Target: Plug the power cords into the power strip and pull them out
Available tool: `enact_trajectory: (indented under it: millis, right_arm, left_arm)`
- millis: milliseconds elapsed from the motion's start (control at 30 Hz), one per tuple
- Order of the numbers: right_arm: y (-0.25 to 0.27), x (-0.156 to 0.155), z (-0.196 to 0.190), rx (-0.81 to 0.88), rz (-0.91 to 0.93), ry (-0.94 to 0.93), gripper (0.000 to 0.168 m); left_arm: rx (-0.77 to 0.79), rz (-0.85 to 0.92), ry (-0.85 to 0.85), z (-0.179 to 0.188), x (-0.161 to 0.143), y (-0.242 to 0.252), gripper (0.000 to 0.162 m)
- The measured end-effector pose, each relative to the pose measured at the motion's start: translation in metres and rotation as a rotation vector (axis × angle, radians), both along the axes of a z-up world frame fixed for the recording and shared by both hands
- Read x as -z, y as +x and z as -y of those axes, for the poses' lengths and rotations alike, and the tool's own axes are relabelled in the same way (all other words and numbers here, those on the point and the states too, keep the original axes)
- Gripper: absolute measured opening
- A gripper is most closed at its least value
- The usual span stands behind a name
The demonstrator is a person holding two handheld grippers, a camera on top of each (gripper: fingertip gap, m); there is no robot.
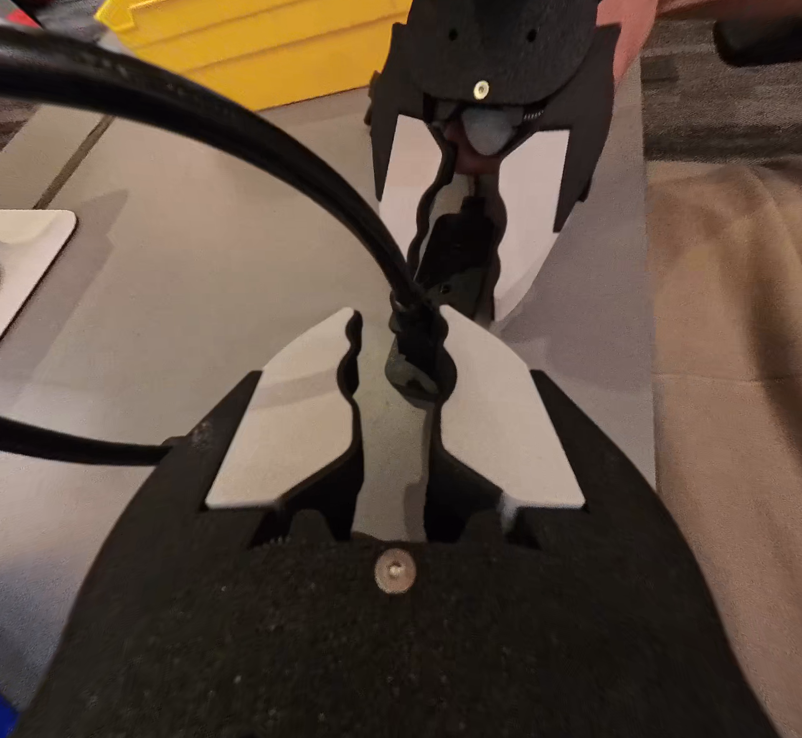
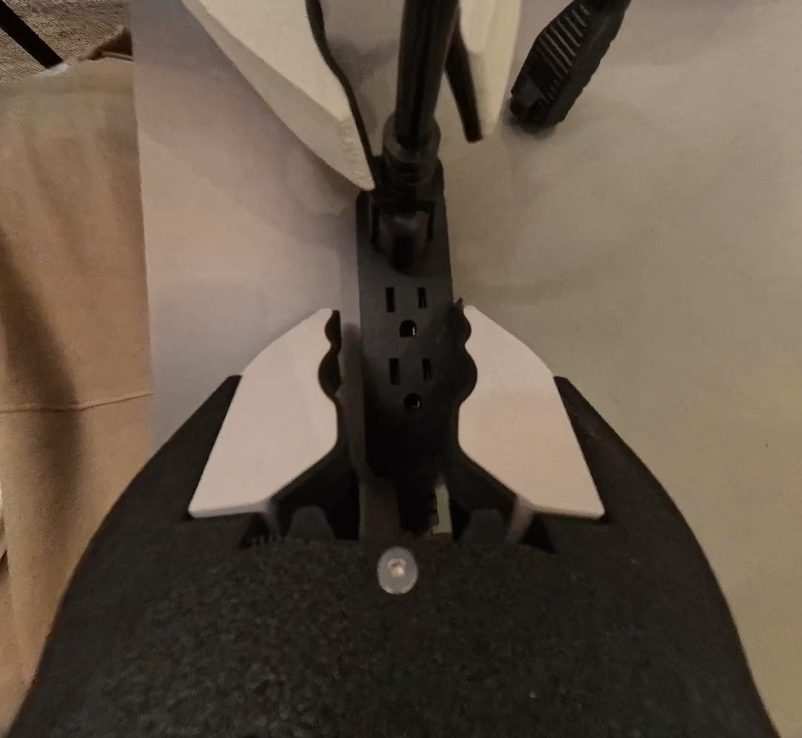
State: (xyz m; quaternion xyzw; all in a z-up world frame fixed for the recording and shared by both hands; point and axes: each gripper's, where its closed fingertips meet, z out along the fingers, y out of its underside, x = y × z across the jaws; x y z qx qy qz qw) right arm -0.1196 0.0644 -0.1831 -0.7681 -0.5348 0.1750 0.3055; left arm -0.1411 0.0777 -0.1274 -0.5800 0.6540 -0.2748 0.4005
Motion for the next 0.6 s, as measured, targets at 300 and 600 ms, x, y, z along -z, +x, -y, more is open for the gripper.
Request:
enact_trajectory:
  millis: [300, 600]
  right_arm:
    - [-0.031, -0.017, -0.008, -0.026, -0.159, 0.048, 0.047]
    - [-0.039, -0.014, -0.012, -0.009, -0.192, -0.014, 0.028]
  left_arm:
    - [-0.059, -0.029, -0.059, -0.015, 0.0, -0.03, 0.056]
    - [0.035, -0.187, -0.082, 0.002, 0.047, -0.014, 0.042]
